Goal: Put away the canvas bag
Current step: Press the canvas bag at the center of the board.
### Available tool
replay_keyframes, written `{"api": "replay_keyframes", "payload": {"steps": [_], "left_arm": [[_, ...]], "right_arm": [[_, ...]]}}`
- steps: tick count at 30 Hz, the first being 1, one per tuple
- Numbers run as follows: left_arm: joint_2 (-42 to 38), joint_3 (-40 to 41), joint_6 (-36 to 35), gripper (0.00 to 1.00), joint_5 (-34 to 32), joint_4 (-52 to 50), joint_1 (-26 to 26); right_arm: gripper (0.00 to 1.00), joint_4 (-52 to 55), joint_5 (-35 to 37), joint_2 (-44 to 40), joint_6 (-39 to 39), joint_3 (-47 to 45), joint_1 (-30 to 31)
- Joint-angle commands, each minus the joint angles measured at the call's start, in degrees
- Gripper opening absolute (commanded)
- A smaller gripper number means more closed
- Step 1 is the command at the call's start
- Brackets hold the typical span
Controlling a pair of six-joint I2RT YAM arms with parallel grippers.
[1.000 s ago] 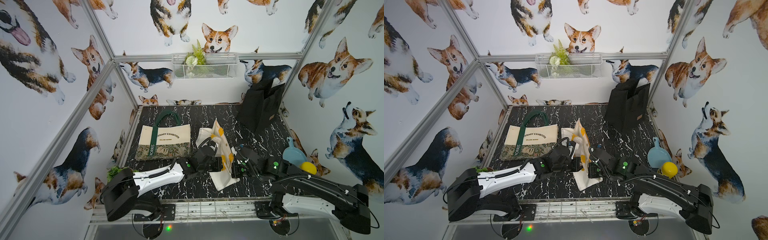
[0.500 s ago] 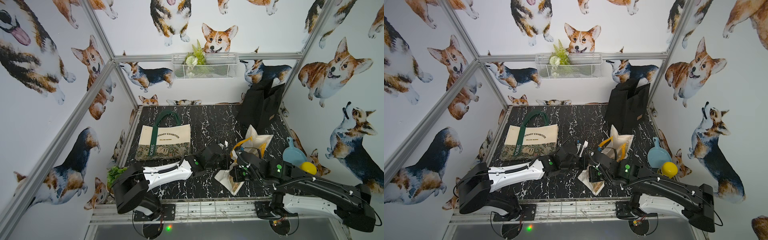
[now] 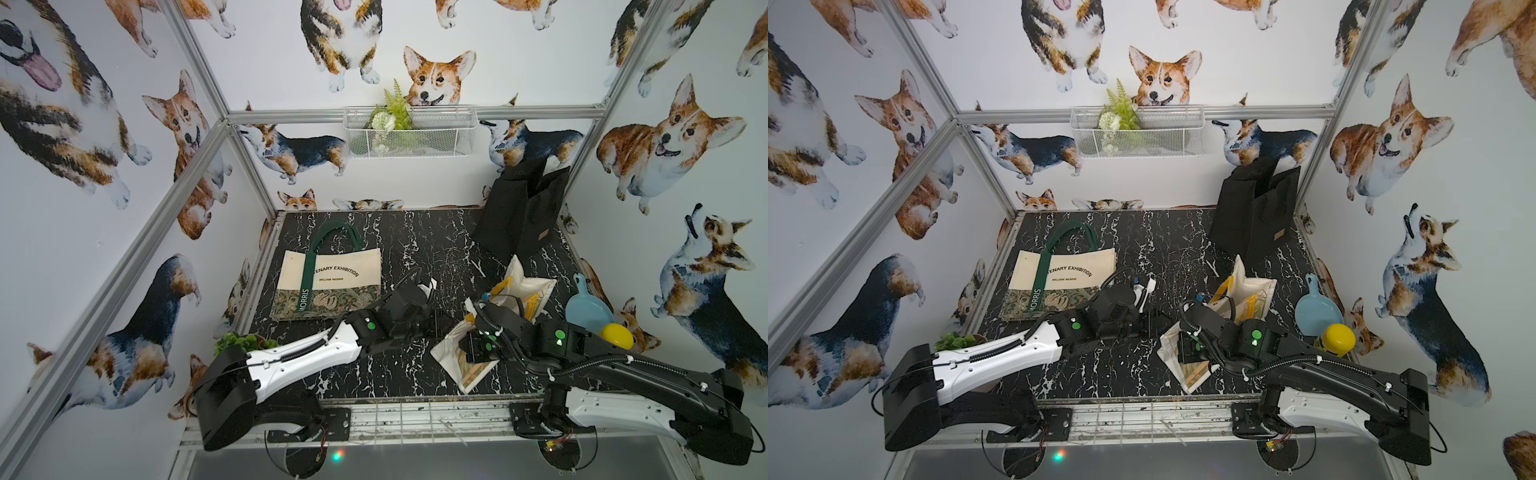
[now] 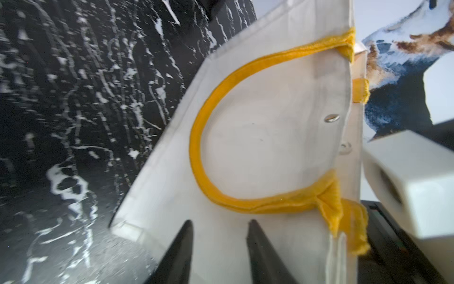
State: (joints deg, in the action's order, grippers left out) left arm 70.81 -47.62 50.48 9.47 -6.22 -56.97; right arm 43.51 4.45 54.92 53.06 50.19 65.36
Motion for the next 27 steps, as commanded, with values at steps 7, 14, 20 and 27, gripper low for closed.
{"api": "replay_keyframes", "payload": {"steps": [7, 14, 20, 27], "left_arm": [[-17.19, 7.34, -10.29, 0.7, 2.44, -4.08, 3.97], [-22.1, 14.62, -15.15, 0.62, 6.59, 6.15, 2.41], [-22.72, 17.03, -26.09, 0.62, -5.06, 11.09, -7.29], [-14.23, 15.32, -31.57, 0.64, -10.62, 18.37, -11.56]], "right_arm": [[0.0, -2.6, 0.67, -0.01, 1.7, -1.15, 0.11], [0.0, -2.09, 0.92, 2.16, -0.14, 1.71, 0.09], [0.0, 6.24, 3.49, 1.51, -3.35, 10.44, -0.74], [0.0, 8.62, 2.57, 1.77, -4.01, 12.45, -1.38]]}}
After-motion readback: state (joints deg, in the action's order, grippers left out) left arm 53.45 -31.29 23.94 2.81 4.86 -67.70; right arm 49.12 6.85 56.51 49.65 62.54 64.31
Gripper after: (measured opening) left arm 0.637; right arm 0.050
